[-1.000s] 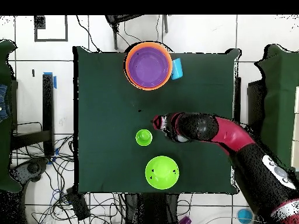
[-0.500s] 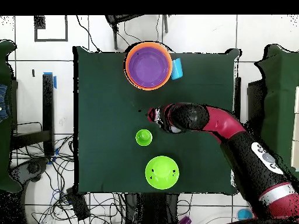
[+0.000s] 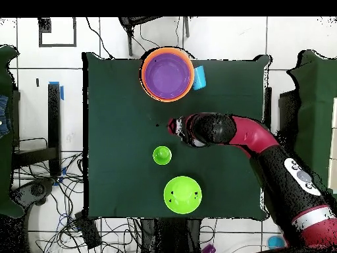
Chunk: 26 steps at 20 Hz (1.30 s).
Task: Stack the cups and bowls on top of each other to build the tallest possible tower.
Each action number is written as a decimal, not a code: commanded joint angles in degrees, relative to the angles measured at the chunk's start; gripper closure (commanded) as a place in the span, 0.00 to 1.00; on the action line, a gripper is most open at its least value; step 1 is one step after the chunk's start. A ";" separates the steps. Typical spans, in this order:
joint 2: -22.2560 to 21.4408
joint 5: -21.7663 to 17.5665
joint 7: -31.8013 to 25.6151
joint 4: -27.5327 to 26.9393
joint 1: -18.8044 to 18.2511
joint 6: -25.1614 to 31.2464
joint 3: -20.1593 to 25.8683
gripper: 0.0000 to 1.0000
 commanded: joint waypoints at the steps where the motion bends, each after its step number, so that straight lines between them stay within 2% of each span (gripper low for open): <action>1: -1.34 -4.04 -5.89 -2.97 2.20 2.33 -0.39 0.00; 3: -3.07 -3.59 -3.72 -0.72 1.97 0.98 -0.65 0.00; 5: -6.56 -3.24 -0.75 4.10 1.33 -1.40 -0.84 0.00; 8: -14.25 -3.68 2.24 13.58 -0.37 -6.12 -0.50 0.00; 10: -19.93 -2.15 3.91 18.59 -1.45 -7.16 0.07 0.00; 16: -31.35 2.05 2.96 27.88 -5.15 -9.75 3.58 0.00; 19: -34.44 4.23 2.68 31.22 -6.77 -10.95 4.93 0.00; 26: -35.77 4.68 3.60 34.72 -7.61 -14.37 4.69 0.00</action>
